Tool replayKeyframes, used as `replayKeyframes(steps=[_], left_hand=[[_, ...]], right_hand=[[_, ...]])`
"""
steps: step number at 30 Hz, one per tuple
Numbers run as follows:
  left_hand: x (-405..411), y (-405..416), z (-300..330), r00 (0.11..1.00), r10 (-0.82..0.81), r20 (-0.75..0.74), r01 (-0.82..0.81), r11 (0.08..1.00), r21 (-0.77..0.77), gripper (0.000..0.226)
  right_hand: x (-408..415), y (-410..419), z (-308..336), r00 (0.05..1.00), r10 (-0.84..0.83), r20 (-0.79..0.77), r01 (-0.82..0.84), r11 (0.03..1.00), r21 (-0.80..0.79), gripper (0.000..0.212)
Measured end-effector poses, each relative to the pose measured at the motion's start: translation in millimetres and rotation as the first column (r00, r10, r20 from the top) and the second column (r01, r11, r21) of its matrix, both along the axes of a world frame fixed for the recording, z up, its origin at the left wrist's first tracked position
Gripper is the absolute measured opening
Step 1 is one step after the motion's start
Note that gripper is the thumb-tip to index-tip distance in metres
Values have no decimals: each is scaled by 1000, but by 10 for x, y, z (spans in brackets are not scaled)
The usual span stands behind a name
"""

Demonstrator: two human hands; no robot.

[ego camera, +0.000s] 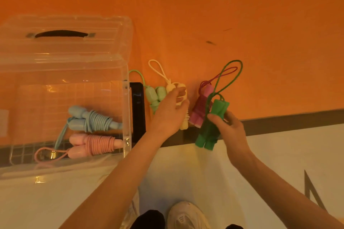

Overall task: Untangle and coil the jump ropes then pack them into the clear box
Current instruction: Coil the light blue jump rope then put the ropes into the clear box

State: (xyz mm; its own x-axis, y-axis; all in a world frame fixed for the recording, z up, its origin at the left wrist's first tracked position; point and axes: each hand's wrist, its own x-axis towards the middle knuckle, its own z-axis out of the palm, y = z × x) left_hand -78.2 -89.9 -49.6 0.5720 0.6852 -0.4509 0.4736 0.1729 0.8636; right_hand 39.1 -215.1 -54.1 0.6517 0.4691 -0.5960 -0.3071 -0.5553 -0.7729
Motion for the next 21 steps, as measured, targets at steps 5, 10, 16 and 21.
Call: replayKeyframes(steps=[5,10,16,21], left_hand=[[349,-115,-164,998,42,41,-23,928,-373,50],[460,-150,-248,998,-41,45,55,920,-388,57],[509,-213,-331,998,47,39,-29,927,-374,52],[529,-196,-206,989,145,-19,-145,953,-268,11]], right_hand=[[306,69,-114,951,-101,-293,108,994,7,30],[309,84,-161,882,-103,-461,139,989,46,44],[296,38,-142,891,-90,-445,117,993,33,51],[269,39,32,917,6,-399,29,996,82,51]])
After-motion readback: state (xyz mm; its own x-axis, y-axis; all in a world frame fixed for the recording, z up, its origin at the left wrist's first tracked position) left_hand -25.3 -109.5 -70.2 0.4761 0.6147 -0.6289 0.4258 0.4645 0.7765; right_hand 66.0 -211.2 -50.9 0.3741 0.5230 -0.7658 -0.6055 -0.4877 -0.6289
